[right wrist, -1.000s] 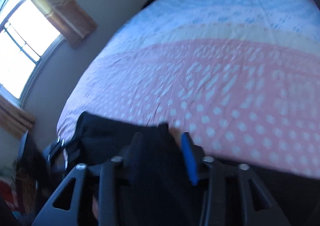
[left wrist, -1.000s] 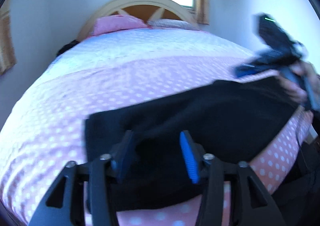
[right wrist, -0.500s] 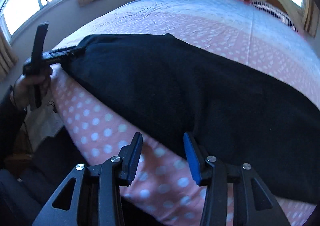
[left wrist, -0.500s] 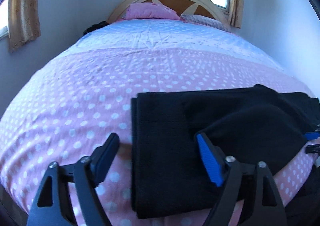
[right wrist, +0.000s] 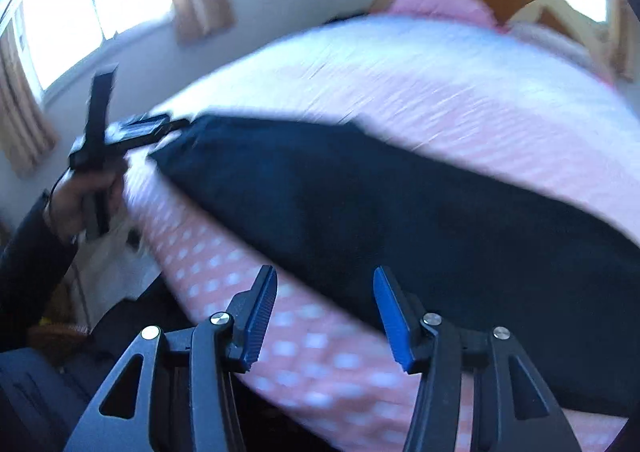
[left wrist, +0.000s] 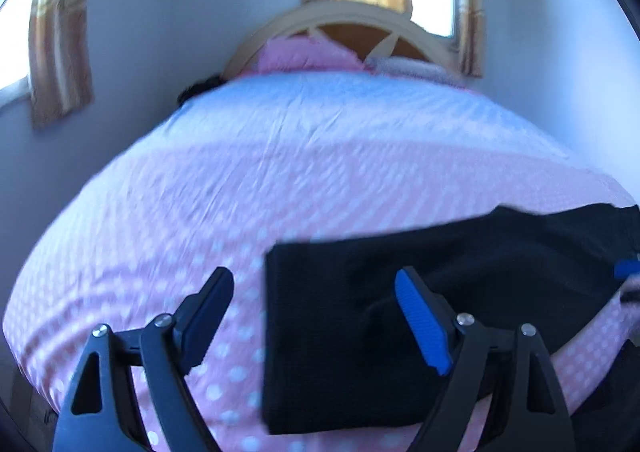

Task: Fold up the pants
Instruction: 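Grasp the folded pants edge with the right gripper and smooth it flat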

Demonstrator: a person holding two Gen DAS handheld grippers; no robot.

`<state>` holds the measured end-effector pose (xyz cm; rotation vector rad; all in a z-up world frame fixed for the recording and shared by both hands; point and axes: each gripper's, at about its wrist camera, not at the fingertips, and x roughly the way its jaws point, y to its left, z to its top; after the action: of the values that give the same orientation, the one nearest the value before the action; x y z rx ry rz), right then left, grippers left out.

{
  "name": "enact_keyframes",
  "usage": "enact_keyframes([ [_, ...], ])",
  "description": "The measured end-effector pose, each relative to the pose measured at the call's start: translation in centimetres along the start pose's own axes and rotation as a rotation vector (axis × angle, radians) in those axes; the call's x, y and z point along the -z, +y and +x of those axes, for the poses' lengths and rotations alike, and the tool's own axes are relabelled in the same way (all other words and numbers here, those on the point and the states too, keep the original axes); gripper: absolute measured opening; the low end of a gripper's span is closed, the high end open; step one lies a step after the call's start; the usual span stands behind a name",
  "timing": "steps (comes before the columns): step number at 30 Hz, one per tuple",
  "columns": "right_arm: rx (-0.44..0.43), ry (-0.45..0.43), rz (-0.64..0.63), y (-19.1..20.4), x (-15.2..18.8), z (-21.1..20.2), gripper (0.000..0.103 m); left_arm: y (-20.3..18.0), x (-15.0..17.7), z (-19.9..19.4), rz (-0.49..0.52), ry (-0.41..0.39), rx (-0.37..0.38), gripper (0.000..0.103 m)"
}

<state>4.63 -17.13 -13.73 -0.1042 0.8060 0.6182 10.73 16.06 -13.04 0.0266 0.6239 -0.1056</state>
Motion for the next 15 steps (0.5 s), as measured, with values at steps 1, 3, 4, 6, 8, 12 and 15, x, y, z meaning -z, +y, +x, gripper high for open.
enact_keyframes([
  [1,0.018,-0.03,0.024,-1.5,0.1,-1.4,0.053,-0.7,-0.4,-0.3,0.009,-0.009,0.015,0.086],
  [3,0.068,-0.071,0.105,-5.4,0.2,-3.8,0.053,-2.7,-1.1,-0.7,0.04,-0.017,0.056,0.086],
  [4,0.11,-0.09,0.158,-8.0,0.6,-5.3,0.053,-3.8,-1.3,-0.7,0.052,-0.008,0.084,0.086],
  [6,0.205,-0.125,0.217,-11.8,1.1,-7.6,0.053,-5.6,-1.5,-0.3,0.07,0.008,0.131,0.086],
  [8,0.309,-0.158,0.273,-15.8,2.1,-9.9,0.053,-7.9,-1.6,0.3,0.097,0.028,0.176,0.086],
  [12,0.453,-0.202,0.438,-23.6,4.4,-14.0,0.053,-12.4,-1.5,1.4,0.162,0.062,0.245,0.086],
  [15,0.5,-0.228,0.563,-28.5,6.4,-16.1,0.053,-15.5,-1.4,2.0,0.203,0.081,0.283,0.086],
])
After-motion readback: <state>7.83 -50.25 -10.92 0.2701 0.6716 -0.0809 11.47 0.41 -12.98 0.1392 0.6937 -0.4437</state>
